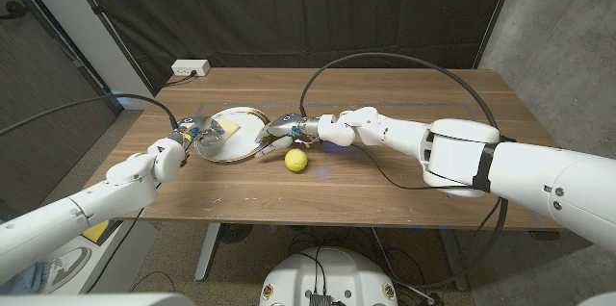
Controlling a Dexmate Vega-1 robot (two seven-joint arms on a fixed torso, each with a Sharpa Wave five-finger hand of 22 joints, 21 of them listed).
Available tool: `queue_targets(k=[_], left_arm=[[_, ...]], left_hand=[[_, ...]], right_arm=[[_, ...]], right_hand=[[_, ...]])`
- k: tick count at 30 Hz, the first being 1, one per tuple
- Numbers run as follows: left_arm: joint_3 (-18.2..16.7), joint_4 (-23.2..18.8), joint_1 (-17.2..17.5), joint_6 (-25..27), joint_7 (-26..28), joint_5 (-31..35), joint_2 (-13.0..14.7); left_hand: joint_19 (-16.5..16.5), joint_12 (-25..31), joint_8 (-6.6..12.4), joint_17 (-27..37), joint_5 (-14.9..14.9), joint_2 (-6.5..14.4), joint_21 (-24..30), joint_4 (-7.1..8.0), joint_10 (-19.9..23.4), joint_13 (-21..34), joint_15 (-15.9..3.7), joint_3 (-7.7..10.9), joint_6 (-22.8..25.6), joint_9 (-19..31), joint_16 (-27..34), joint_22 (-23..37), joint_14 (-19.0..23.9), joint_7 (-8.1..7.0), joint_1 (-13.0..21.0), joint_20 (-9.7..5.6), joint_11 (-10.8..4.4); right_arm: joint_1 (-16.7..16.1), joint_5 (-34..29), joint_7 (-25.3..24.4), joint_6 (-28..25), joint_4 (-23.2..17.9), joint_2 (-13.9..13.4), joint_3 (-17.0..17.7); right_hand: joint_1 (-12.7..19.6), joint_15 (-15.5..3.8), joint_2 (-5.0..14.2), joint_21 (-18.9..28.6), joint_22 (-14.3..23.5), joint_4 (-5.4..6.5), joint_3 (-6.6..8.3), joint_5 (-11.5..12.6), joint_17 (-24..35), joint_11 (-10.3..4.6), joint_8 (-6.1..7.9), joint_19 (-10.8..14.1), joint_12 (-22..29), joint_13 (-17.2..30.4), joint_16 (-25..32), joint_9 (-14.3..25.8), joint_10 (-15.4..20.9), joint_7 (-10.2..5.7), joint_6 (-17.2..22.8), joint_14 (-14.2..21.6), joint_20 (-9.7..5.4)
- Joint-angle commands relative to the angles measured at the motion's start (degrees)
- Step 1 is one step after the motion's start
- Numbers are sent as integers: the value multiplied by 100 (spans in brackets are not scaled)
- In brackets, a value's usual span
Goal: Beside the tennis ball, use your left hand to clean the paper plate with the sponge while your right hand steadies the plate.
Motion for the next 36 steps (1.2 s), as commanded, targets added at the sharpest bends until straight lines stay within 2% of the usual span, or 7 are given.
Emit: queue_targets(k=[1,8,15,36], left_arm=[[408,377,-575,-626,-137,306,-406],[426,387,-636,-862,-133,351,-486],[368,313,-558,-814,-165,360,-465],[-268,-157,293,236,36,-56,203]], left_hand=[[-18,22,1,14,-8,17,27,8,7,19,-559,30,-2,26,-3,12,1,22,-6,-98,20],[-23,20,-1,14,-9,14,29,6,5,19,-561,34,1,26,-6,12,-4,21,-7,-98,4],[-26,20,-7,15,-9,15,31,8,7,20,-550,37,-7,27,-3,12,4,22,-11,-94,3],[-18,23,-7,15,-10,9,43,4,22,20,-554,46,11,28,-7,11,3,21,-13,-101,8]], right_arm=[[-34,-7,85,-46,-106,-56,39],[-44,-22,114,-72,-103,-40,47],[-36,-24,85,-67,21,30,25],[15,21,81,-86,217,141,-44]], right_hand=[[19,-83,32,41,4,-39,5,-7,7,-25,20,81,39,21,-5,32,115,4,45,53,-320],[20,-83,34,41,4,-43,4,-9,7,-36,23,86,36,21,-6,32,125,3,67,57,-319],[18,-76,36,41,5,-46,2,-11,7,-30,21,96,39,22,-1,32,147,-4,79,77,-321],[17,-83,45,36,5,-53,1,-16,8,-48,14,101,29,22,-7,33,162,-2,99,84,-322]])
